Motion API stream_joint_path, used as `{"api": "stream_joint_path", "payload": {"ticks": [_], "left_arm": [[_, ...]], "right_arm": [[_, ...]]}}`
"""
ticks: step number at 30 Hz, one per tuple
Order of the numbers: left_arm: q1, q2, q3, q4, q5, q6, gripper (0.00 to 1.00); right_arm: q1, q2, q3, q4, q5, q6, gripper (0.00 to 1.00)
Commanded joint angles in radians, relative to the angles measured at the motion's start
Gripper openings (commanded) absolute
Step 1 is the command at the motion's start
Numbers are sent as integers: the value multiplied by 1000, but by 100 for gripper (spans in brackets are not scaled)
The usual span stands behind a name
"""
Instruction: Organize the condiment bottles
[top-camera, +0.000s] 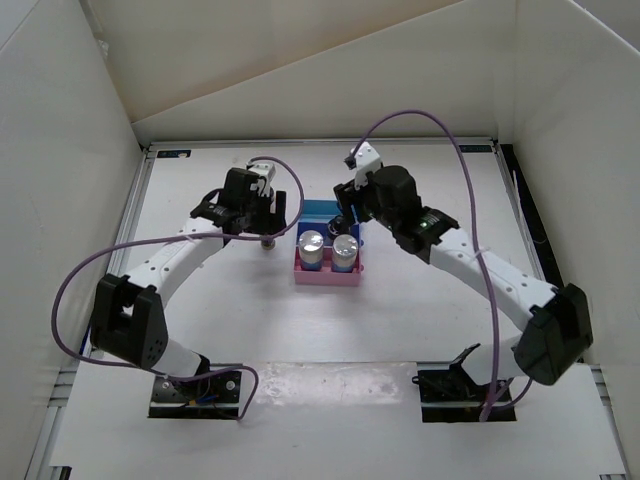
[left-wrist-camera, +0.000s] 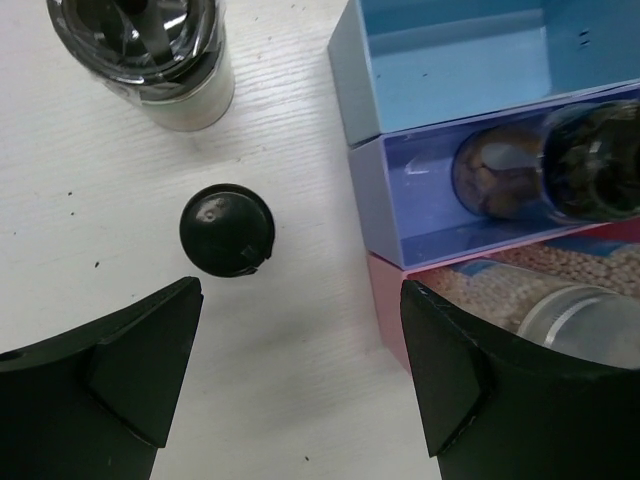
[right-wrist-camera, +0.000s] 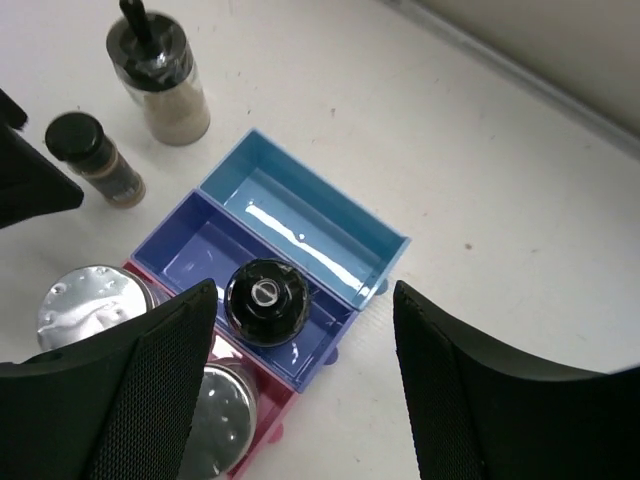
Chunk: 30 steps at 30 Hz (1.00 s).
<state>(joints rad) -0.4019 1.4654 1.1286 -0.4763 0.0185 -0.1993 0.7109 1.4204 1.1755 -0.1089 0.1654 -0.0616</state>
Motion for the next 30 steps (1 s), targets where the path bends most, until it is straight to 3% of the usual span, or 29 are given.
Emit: {"api": "stream_joint_path", "payload": {"ticks": [1,17,21,30], "left_arm": [[21,26,51,18,-15,17,91],[109,279,399,-36,-34,67,91],[129,346,454,-38,-32,70,91],[133,432,510,-56,-31,69,88]], "right_arm": [[9,-80,-25,23,49,-32,74],[18,-287,-152,-20,103,-38,68],[2,-302,-174,-34,100,-38,61],[-59,-316,-204,-37,65,-26,59]]}}
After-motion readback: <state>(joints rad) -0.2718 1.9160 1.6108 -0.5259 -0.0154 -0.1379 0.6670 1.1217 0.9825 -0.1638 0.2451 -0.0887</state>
